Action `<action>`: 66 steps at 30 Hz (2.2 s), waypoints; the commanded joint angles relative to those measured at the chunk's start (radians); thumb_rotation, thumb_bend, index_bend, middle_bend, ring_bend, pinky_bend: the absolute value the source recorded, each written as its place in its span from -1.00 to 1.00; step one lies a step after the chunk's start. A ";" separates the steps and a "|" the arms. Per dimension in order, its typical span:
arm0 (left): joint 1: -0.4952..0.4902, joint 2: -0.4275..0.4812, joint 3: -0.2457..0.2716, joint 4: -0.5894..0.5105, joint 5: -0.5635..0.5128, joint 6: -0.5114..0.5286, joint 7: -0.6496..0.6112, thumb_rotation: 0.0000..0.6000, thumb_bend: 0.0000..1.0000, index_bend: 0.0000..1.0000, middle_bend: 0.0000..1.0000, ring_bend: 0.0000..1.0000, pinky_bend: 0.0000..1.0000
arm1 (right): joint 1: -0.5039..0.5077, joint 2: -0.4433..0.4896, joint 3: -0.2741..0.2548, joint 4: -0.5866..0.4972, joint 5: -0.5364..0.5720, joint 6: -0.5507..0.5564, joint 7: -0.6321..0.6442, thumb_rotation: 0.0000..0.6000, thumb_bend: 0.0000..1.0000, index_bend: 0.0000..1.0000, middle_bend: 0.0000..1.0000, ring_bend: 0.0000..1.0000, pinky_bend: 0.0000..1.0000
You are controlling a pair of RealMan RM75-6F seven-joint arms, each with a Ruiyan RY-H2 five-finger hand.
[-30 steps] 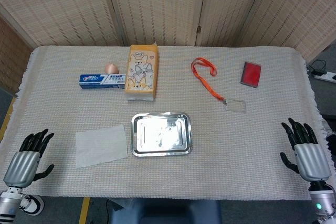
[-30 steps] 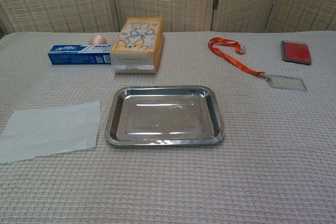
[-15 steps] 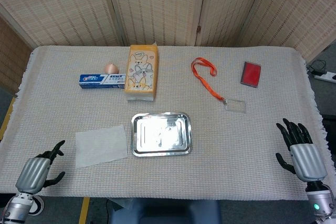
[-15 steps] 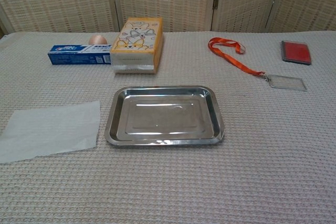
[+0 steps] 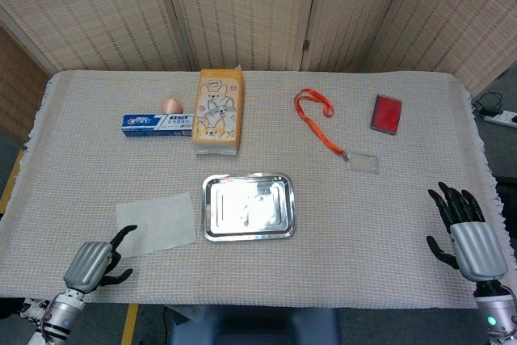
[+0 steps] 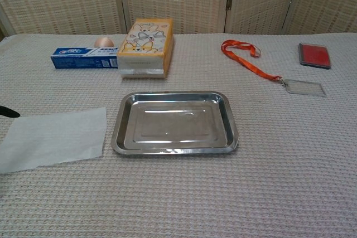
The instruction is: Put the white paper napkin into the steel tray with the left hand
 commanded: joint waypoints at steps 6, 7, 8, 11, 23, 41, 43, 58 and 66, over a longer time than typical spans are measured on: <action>-0.034 -0.086 -0.018 0.066 -0.033 -0.042 0.087 1.00 -0.43 -0.45 1.00 1.00 1.00 | 0.001 0.000 0.001 0.003 0.001 0.000 0.001 1.00 -0.19 -1.00 -1.00 -1.00 -1.00; -0.039 -0.090 -0.022 0.068 -0.038 -0.046 0.091 1.00 -0.43 -0.40 1.00 1.00 1.00 | 0.000 0.000 0.002 0.003 0.002 0.000 0.003 1.00 -0.19 -1.00 -1.00 -1.00 -1.00; -0.041 -0.094 -0.024 0.071 -0.042 -0.047 0.095 1.00 -0.43 -0.36 1.00 1.00 1.00 | 0.000 0.000 0.002 0.004 0.004 0.000 0.003 1.00 -0.19 -1.00 -1.00 -1.00 -1.00; -0.048 -0.110 -0.031 0.073 -0.066 -0.064 0.108 1.00 -0.43 -0.30 1.00 1.00 1.00 | 0.002 -0.002 0.004 0.007 0.007 -0.002 0.002 1.00 -0.19 -1.00 -1.00 -1.00 -1.00; -0.063 -0.263 -0.053 0.210 -0.100 -0.032 0.270 1.00 -0.43 -0.26 1.00 1.00 1.00 | -0.004 0.004 0.007 0.010 0.002 0.015 0.018 1.00 -0.19 -1.00 -1.00 -1.00 -1.00; -0.065 -0.349 -0.068 0.336 -0.100 0.012 0.257 1.00 -0.28 -0.10 1.00 1.00 1.00 | -0.002 0.001 0.007 0.014 0.007 0.007 0.016 1.00 -0.19 -1.00 -1.00 -1.00 -1.00; -0.064 -0.360 -0.070 0.357 -0.095 0.024 0.251 1.00 -0.13 -0.06 1.00 1.00 1.00 | -0.001 0.001 0.008 0.015 0.009 0.005 0.016 1.00 -0.19 -1.00 -1.00 -1.00 -1.00; -0.056 -0.462 -0.085 0.551 -0.028 0.156 0.137 1.00 0.42 0.27 1.00 1.00 1.00 | -0.001 0.000 0.006 0.016 0.012 0.000 0.011 1.00 -0.19 -1.00 -1.00 -1.00 -1.00; -0.060 -0.458 -0.091 0.539 -0.003 0.199 0.135 1.00 0.43 0.24 1.00 1.00 1.00 | -0.004 0.004 0.007 0.012 0.008 0.008 0.018 1.00 -0.19 -1.00 -1.00 -1.00 -1.00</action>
